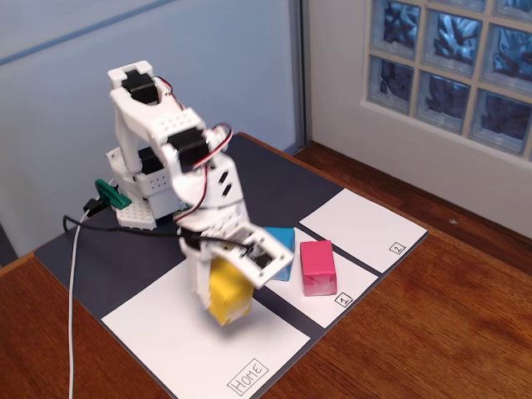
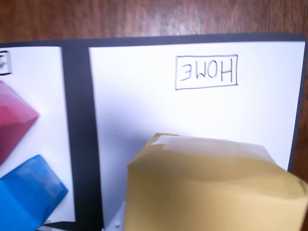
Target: Move box yellow to home
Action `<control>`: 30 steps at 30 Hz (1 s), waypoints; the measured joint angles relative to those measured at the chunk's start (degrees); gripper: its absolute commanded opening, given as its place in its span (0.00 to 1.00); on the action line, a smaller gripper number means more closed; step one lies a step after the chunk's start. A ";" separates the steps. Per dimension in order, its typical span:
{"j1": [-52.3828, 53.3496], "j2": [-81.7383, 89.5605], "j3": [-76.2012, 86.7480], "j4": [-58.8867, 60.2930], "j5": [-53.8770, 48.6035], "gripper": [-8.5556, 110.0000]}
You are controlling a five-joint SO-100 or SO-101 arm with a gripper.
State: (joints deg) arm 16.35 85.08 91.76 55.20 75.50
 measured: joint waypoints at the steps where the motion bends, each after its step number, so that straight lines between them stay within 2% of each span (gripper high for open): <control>1: 0.26 0.09 1.85 -2.02 -0.18 0.07; 3: 0.35 -0.09 4.31 -4.57 -0.70 0.07; 8: 1.76 0.26 16.17 -19.42 -4.13 0.07; 22: 5.54 0.44 25.75 -34.10 -7.56 0.08; 26: 6.94 0.44 26.10 -34.45 -9.32 0.17; 30: 8.35 0.44 26.10 -34.45 -10.99 0.22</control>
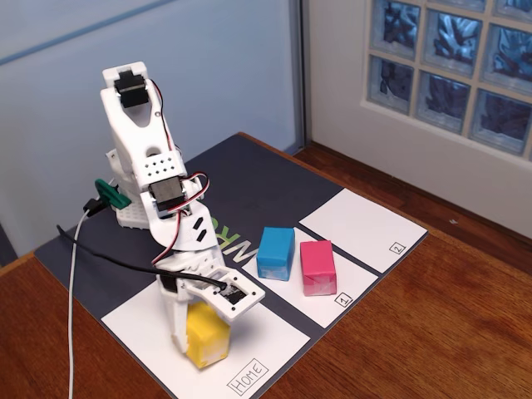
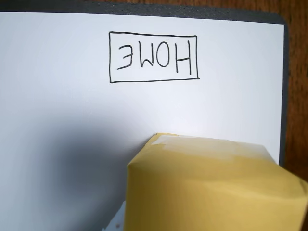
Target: Move box yellow to home
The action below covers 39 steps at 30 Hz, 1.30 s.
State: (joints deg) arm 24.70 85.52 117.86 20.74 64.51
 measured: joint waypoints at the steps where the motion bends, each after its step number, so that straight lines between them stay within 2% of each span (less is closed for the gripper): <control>1: 0.35 0.00 0.00 0.00 -0.26 0.23; 9: 0.70 -0.09 0.09 -0.88 -1.05 0.38; 16: -0.88 -0.09 0.09 -0.97 1.85 0.42; 31: -2.46 11.34 0.18 -0.88 6.15 0.35; 39: -3.43 25.22 2.20 7.21 7.47 0.21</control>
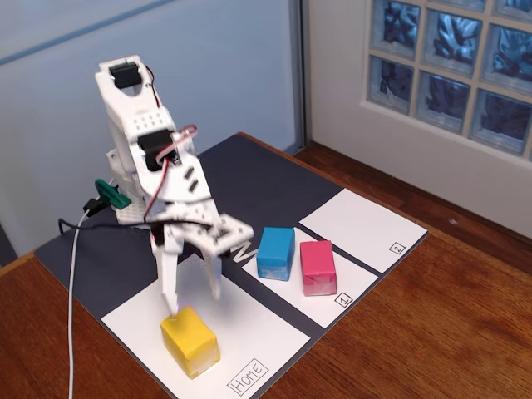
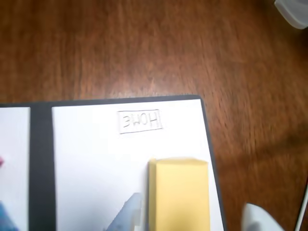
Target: Move box yellow to home
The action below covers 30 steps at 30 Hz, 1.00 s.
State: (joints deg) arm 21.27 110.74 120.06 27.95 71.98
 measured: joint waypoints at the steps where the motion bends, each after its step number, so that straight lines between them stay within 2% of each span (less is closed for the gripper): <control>1: -0.62 2.20 0.79 1.14 0.09 0.19; 6: -3.96 12.22 4.31 7.65 0.97 0.07; 21: -19.34 37.44 20.83 24.96 7.12 0.07; 30: -21.62 55.99 35.33 35.42 6.94 0.07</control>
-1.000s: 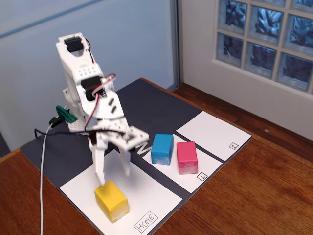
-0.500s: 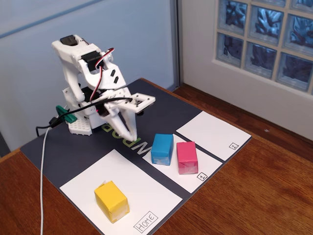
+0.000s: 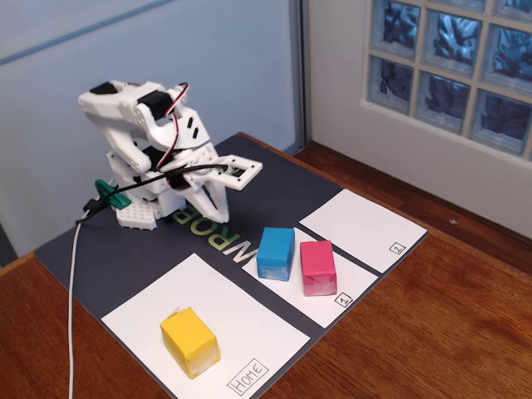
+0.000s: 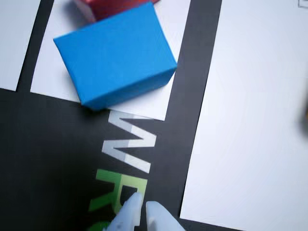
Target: Move box yellow to home
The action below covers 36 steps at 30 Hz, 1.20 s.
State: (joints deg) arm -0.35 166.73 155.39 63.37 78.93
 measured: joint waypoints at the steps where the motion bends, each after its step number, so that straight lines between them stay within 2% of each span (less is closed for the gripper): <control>1: 0.00 1.32 1.14 0.70 0.18 0.07; 14: 0.35 18.37 18.37 6.42 -3.16 0.07; 20: -2.29 21.09 18.90 8.88 -3.25 0.07; 23: -2.37 21.53 18.98 12.74 -1.85 0.07; 28: -2.90 21.62 18.90 15.91 6.77 0.07; 36: -4.13 21.62 18.90 16.79 8.61 0.07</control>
State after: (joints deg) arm -4.48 188.35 174.29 80.16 87.54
